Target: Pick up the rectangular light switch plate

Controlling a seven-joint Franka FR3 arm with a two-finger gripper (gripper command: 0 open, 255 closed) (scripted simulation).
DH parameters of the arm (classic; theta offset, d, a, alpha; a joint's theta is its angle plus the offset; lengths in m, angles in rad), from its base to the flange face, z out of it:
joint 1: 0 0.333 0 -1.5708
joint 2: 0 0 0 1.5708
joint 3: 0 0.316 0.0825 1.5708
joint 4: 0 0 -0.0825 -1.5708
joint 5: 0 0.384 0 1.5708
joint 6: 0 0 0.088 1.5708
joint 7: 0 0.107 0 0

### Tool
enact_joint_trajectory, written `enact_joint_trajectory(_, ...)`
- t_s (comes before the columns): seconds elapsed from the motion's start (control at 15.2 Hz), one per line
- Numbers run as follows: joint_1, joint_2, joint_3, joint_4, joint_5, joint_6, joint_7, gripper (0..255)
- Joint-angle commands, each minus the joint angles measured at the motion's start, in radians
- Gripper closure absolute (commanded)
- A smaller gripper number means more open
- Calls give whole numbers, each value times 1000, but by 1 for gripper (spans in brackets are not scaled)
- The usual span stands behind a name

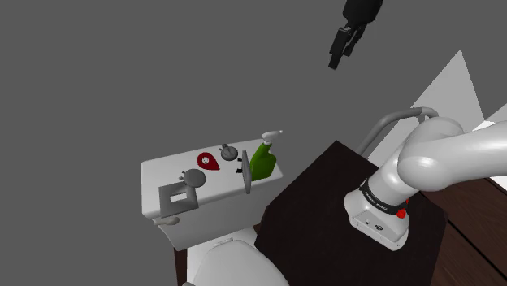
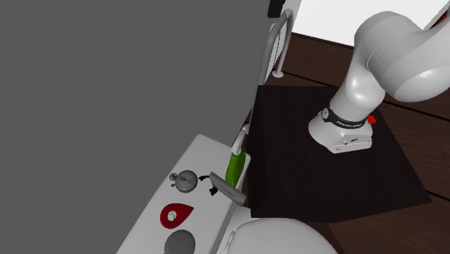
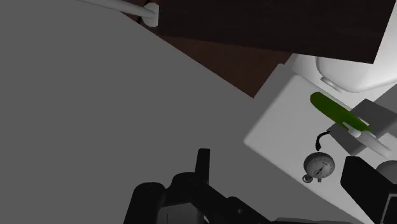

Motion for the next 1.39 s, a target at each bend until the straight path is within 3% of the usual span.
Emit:
enact_joint_trajectory(0.0, 0, 0, 0, 0, 0, 0, 0, 0)
enact_joint_trajectory(0.66, 25, 59, 177, -182, 156, 164, 314, 0)
enact_joint_trajectory(1.32, 48, 290, 368, -235, 302, 398, 619, 0)
